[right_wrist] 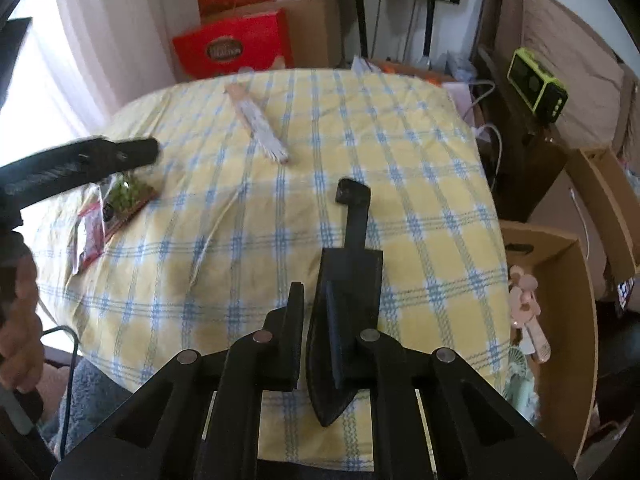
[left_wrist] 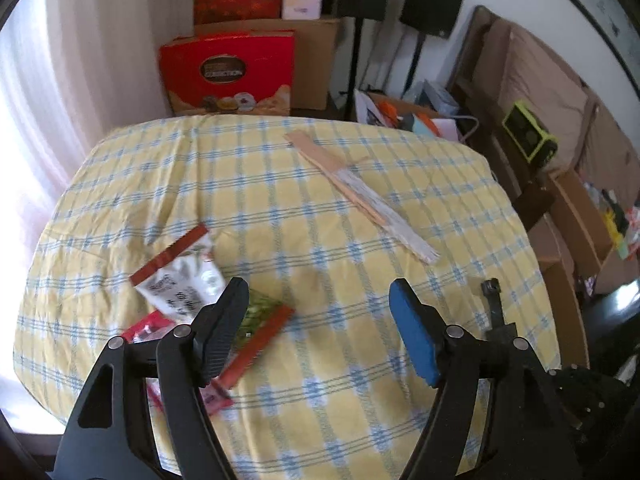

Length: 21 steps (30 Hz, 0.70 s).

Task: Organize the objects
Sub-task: 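Grip the black knife sheath with the right tool and lift it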

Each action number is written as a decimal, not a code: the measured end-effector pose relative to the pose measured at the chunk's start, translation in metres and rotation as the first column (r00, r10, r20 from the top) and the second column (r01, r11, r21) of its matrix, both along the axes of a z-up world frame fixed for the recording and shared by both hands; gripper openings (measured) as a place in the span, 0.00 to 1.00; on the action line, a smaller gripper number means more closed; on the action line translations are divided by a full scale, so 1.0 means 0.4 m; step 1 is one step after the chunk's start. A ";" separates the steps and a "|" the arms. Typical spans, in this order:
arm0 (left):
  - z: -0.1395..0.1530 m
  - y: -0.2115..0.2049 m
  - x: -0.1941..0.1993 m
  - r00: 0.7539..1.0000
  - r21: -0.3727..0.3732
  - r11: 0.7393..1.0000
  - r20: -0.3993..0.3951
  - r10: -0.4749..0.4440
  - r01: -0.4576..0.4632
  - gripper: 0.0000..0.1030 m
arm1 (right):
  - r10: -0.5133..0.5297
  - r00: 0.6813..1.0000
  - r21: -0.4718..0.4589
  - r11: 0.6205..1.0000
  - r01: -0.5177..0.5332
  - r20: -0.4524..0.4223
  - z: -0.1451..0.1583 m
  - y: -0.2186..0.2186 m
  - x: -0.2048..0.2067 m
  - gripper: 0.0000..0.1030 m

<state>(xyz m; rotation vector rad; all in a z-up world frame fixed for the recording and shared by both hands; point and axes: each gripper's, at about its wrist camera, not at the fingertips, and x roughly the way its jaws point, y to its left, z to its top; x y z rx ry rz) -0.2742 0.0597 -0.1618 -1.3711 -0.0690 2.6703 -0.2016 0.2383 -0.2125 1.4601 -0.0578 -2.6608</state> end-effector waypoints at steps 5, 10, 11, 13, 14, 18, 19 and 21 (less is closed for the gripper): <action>0.000 0.017 0.002 1.000 -0.001 1.000 0.005 0.010 -0.010 0.69 | -0.040 0.996 -0.042 0.998 0.037 -0.079 0.036 0.026 0.024 0.42; -0.002 0.029 -0.028 0.999 0.000 0.999 0.034 0.035 -0.035 0.82 | -0.060 0.996 0.034 0.997 0.062 -0.061 0.006 0.008 0.013 0.53; -0.004 0.034 -0.043 0.998 0.006 0.999 0.051 0.040 -0.041 0.85 | -0.061 0.997 0.064 0.996 0.065 -0.052 -0.005 0.001 0.012 0.53; -0.011 0.047 -0.080 0.995 0.026 0.998 0.084 0.049 -0.051 0.86 | -0.061 0.997 0.118 0.991 0.065 -0.040 -0.022 -0.015 0.012 0.52; -0.018 0.053 -0.102 0.993 0.050 0.996 0.095 0.070 -0.075 0.86 | -0.058 0.997 0.122 0.991 0.064 -0.047 -0.021 -0.018 0.015 0.51; -0.053 0.084 -0.177 0.983 0.088 0.986 0.127 0.133 -0.145 0.86 | -0.044 0.998 0.090 0.995 0.048 -0.046 -0.026 -0.017 0.017 0.36; -0.062 0.097 -0.198 0.982 0.087 0.985 0.124 0.140 -0.151 0.87 | -0.046 0.998 0.081 0.995 0.050 -0.048 -0.027 -0.013 0.017 0.35; -0.092 0.123 -0.242 0.976 0.046 0.983 0.136 0.169 -0.177 0.88 | -0.077 0.995 0.087 0.993 0.083 -0.071 -0.023 -0.006 0.022 0.35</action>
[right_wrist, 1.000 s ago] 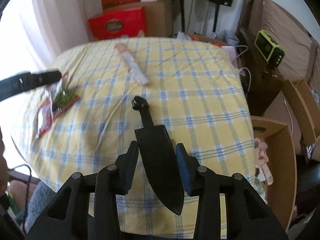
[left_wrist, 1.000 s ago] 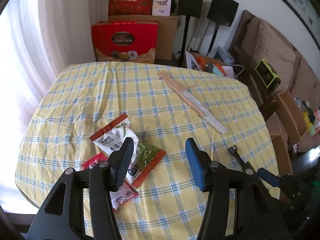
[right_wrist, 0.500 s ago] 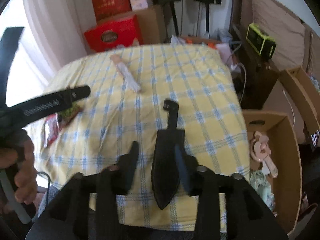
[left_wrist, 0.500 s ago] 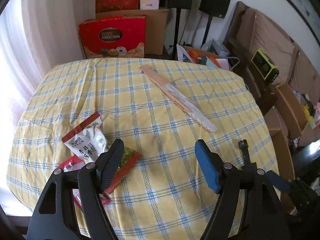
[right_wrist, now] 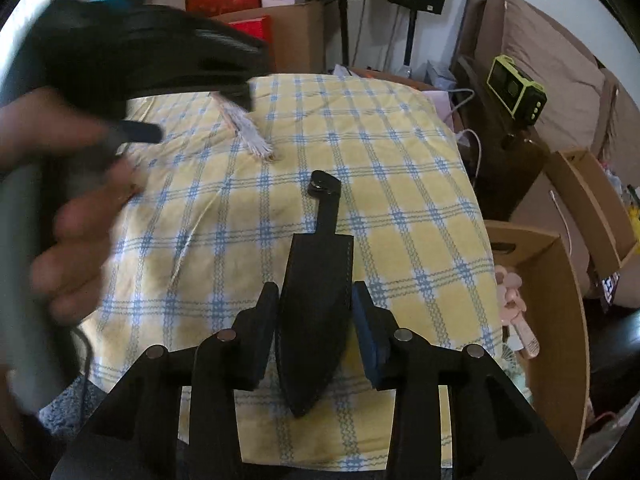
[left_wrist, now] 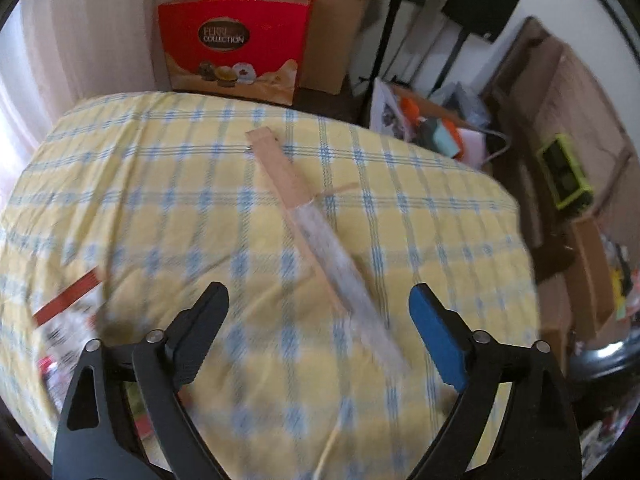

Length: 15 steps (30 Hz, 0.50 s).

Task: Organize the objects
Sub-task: 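Grip the black knife sheath with the right tool and lift it, then grasp the wooden folding fan with the left tool while the right tool holds the knife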

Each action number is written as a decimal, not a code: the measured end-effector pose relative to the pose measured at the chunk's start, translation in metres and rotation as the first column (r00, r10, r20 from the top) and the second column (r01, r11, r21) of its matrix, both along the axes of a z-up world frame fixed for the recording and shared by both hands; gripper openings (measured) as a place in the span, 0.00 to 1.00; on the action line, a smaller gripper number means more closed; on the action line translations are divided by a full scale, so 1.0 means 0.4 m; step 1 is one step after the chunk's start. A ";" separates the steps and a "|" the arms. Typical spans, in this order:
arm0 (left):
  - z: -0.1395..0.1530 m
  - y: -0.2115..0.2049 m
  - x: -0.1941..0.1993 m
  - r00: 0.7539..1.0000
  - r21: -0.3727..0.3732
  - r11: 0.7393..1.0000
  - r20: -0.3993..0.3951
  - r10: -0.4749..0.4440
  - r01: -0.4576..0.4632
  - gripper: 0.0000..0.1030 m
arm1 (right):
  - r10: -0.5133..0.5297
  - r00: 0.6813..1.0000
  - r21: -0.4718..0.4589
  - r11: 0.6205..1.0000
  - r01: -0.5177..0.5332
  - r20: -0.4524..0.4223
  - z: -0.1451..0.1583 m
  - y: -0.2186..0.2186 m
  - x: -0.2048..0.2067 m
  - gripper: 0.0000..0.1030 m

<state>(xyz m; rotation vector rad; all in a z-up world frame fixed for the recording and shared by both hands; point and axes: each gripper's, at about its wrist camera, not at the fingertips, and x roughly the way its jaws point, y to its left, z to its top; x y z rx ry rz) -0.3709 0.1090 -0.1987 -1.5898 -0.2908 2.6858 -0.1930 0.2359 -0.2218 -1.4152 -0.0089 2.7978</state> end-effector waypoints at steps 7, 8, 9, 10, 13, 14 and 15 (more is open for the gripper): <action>-0.055 0.035 -0.046 0.997 -0.105 0.992 -0.052 0.060 -0.066 0.92 | -0.015 1.000 -0.026 1.000 0.014 -0.028 0.009 0.016 0.003 0.35; -0.060 0.037 -0.039 0.997 -0.114 0.992 -0.066 0.047 -0.054 0.91 | -0.013 1.000 -0.028 1.000 0.012 -0.025 0.008 0.017 0.001 0.35; -0.062 0.044 -0.030 0.997 -0.146 0.989 -0.075 0.024 -0.034 0.89 | -0.012 1.000 -0.034 0.999 0.011 -0.025 0.009 0.018 0.001 0.35; -0.060 0.047 -0.021 0.997 -0.157 0.987 -0.082 0.000 -0.013 0.81 | -0.014 0.999 -0.040 0.999 0.013 -0.029 0.011 0.018 0.002 0.35; -0.043 0.042 0.008 0.997 -0.159 0.987 -0.070 -0.034 0.022 0.43 | -0.035 0.998 -0.056 0.998 0.033 -0.046 0.021 0.028 0.004 0.35; -0.038 0.041 0.019 0.997 -0.163 0.986 -0.058 -0.044 0.034 0.35 | -0.043 0.998 -0.061 0.997 0.039 -0.053 0.025 0.031 0.008 0.35; -0.031 0.038 0.034 0.998 -0.167 0.985 -0.033 -0.058 0.052 0.26 | -0.049 0.997 -0.066 0.997 0.045 -0.059 0.029 0.036 0.010 0.35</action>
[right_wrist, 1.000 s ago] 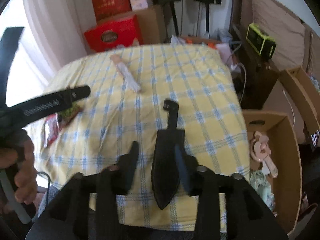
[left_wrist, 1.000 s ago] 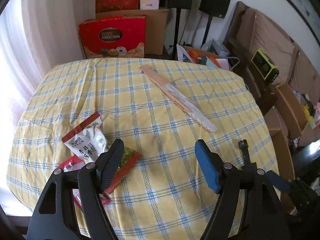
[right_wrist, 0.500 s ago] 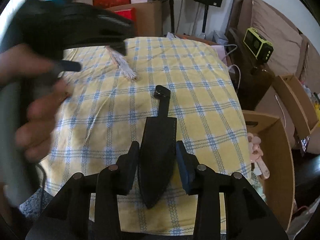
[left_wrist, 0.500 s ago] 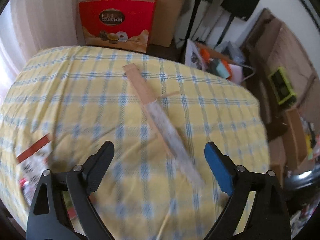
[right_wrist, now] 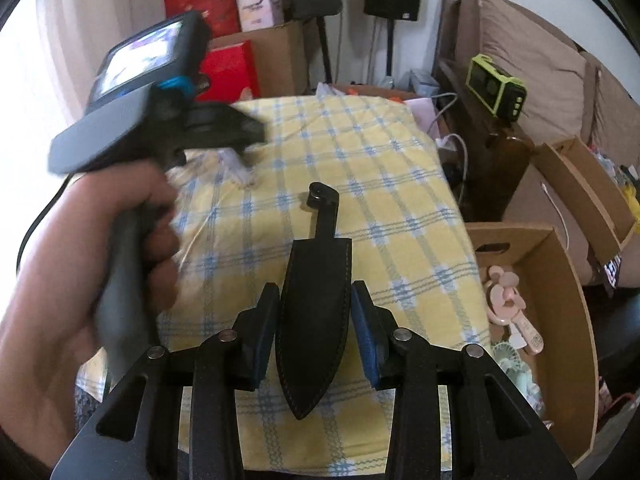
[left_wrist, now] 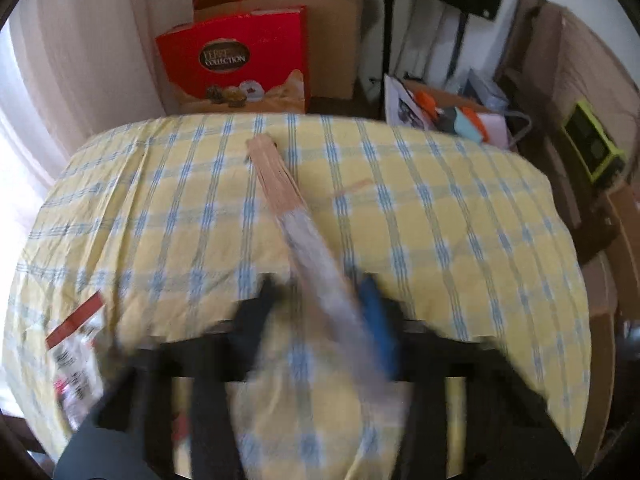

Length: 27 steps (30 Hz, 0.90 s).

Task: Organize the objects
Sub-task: 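Grasp the wooden folding fan with the left tool while the right tool holds the knife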

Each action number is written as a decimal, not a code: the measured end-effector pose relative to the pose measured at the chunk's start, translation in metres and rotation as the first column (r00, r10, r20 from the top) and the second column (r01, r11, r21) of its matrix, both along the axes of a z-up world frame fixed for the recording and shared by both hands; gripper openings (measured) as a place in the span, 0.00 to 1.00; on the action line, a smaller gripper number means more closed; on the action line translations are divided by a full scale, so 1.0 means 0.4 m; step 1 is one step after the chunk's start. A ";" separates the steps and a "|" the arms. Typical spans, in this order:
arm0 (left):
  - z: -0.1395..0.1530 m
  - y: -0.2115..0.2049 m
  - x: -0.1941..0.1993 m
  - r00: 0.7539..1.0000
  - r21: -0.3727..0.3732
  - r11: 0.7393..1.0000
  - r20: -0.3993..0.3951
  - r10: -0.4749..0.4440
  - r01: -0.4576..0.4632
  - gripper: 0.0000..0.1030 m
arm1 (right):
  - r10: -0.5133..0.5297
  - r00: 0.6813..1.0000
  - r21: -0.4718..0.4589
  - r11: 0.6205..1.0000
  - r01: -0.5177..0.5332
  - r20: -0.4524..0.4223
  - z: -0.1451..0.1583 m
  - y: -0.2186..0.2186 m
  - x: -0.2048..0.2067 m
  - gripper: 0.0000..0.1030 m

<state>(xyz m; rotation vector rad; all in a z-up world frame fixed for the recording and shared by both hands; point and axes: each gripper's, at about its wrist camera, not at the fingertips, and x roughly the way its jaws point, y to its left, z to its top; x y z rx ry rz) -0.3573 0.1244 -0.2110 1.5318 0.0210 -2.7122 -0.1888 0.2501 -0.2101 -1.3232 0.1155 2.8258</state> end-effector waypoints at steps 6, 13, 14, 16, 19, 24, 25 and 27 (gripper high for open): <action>0.018 -0.025 0.118 0.984 0.018 0.991 0.123 -0.131 0.130 0.20 | -0.037 0.999 -0.004 0.999 0.037 -0.034 0.032 0.025 0.019 0.35; 0.044 -0.037 0.191 0.935 0.045 0.973 0.270 -0.230 0.227 0.62 | -0.069 0.997 -0.017 0.997 0.069 -0.042 0.045 0.043 0.026 0.35; 0.049 -0.032 0.190 0.944 0.018 0.974 0.245 -0.222 0.224 0.63 | -0.071 0.997 -0.018 0.997 0.070 -0.043 0.046 0.043 0.026 0.35; 0.045 -0.024 0.184 0.956 -0.004 0.979 0.220 -0.196 0.202 0.64 | -0.071 0.997 -0.015 0.997 0.070 -0.044 0.047 0.043 0.026 0.35; 0.017 -0.018 0.169 0.957 0.022 0.985 0.235 -0.172 0.171 0.64 | -0.071 0.997 -0.016 0.997 0.070 -0.042 0.046 0.044 0.026 0.35; 0.006 -0.002 0.157 0.972 0.030 0.990 0.191 -0.140 0.137 0.65 | -0.075 0.997 -0.028 0.997 0.074 -0.028 0.035 0.052 0.017 0.35; 0.005 -0.008 0.156 0.975 0.028 0.991 0.179 -0.131 0.128 0.65 | -0.074 0.997 -0.029 0.997 0.073 -0.026 0.034 0.051 0.016 0.35; 0.003 -0.012 0.147 0.982 0.018 0.993 0.144 -0.119 0.118 0.65 | -0.073 0.997 -0.030 0.997 0.072 -0.024 0.032 0.051 0.015 0.35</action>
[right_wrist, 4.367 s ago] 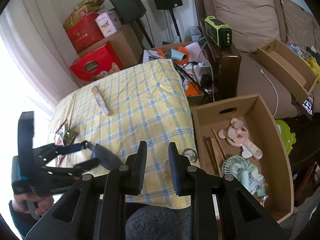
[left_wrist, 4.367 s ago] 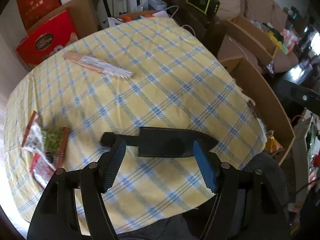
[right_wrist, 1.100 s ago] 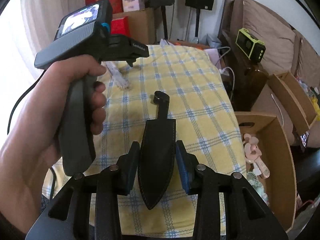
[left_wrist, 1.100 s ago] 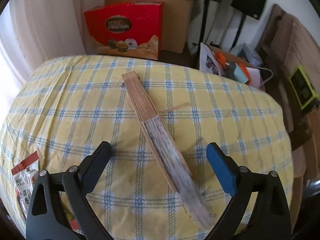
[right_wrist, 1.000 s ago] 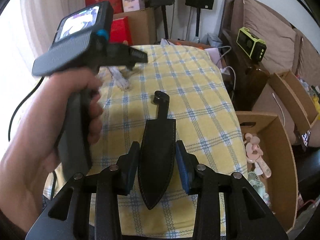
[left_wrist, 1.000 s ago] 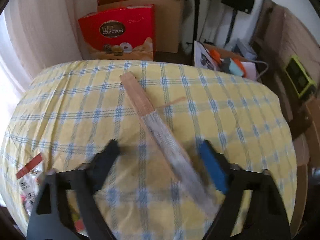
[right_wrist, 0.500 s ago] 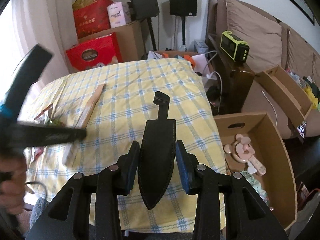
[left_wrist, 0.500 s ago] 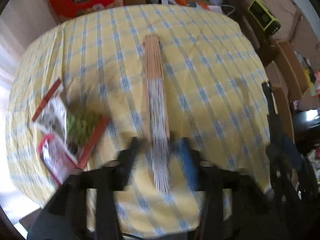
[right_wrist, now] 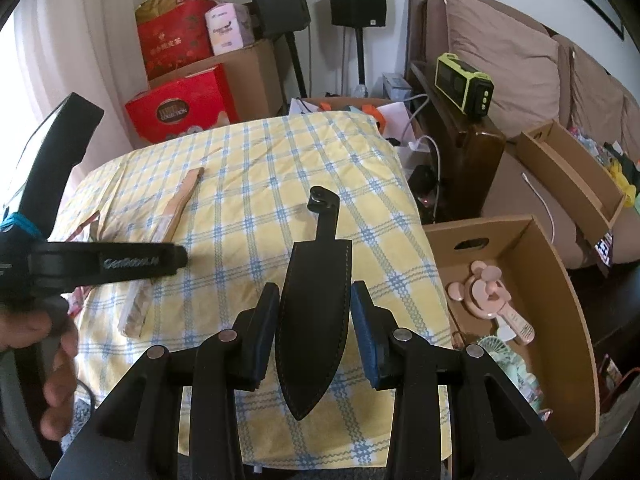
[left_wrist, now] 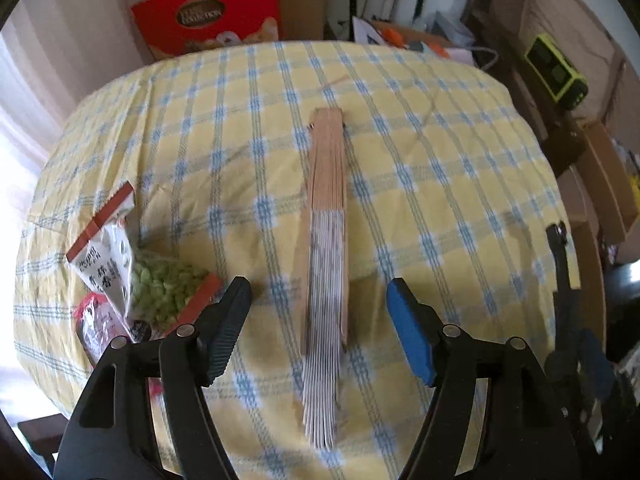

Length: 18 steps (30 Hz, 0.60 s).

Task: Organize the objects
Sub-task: 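Grasp the wooden folding fan with the left tool while the right tool holds the knife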

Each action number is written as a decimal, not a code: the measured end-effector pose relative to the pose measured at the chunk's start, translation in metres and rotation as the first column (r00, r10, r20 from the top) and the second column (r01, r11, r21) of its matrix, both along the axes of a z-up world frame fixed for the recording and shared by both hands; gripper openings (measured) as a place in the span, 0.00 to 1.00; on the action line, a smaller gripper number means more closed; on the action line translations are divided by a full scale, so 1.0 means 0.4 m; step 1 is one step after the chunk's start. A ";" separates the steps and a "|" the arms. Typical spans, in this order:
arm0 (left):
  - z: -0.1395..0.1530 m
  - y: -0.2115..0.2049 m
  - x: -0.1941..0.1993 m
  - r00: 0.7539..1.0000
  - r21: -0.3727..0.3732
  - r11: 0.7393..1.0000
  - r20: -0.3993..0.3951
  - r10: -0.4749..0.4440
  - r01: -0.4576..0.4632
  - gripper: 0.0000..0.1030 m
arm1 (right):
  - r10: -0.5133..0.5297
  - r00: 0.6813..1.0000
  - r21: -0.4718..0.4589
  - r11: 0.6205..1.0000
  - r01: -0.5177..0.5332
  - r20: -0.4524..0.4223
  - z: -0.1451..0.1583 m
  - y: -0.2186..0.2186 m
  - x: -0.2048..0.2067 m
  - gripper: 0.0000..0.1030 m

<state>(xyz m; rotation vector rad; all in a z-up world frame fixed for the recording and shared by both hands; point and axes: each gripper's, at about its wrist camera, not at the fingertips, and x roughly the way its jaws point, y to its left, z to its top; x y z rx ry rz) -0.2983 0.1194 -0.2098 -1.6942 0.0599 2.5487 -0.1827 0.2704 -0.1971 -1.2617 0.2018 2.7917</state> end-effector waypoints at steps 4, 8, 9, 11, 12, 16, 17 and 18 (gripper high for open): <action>-0.001 -0.004 -0.005 0.999 0.005 1.000 -0.045 0.000 0.000 0.51 | 0.002 1.000 -0.007 1.000 -0.002 0.004 -0.003 0.000 -0.002 0.35; 0.008 -0.006 -0.005 0.999 0.005 1.000 -0.048 0.016 -0.016 0.20 | 0.006 1.000 -0.008 1.000 -0.006 0.002 -0.003 -0.002 -0.002 0.35; 0.009 -0.004 -0.002 0.999 -0.006 1.000 -0.053 0.005 -0.005 0.19 | 0.006 1.000 -0.008 1.000 -0.006 0.001 -0.002 -0.003 -0.002 0.35; 0.010 -0.005 0.000 0.998 -0.005 1.000 -0.056 0.003 -0.003 0.19 | 0.006 1.000 -0.008 1.000 -0.006 -0.003 0.000 -0.003 -0.001 0.35; 0.013 -0.007 0.002 0.998 0.000 1.000 -0.058 0.005 -0.005 0.19 | 0.006 1.000 -0.008 1.000 -0.006 -0.004 0.001 -0.002 -0.001 0.35; 0.043 -0.019 0.016 0.995 0.001 1.000 -0.098 0.008 -0.008 0.19 | 0.008 1.000 -0.010 1.000 -0.009 -0.013 0.009 -0.003 0.003 0.35; 0.050 -0.021 0.018 0.994 0.005 1.000 -0.105 0.009 -0.008 0.19 | 0.010 1.000 -0.016 1.000 -0.010 -0.016 0.011 -0.002 0.004 0.35; 0.058 -0.023 0.020 0.993 0.011 1.000 -0.115 0.009 -0.007 0.19 | 0.010 1.000 -0.019 1.000 -0.011 -0.020 0.015 -0.003 0.004 0.35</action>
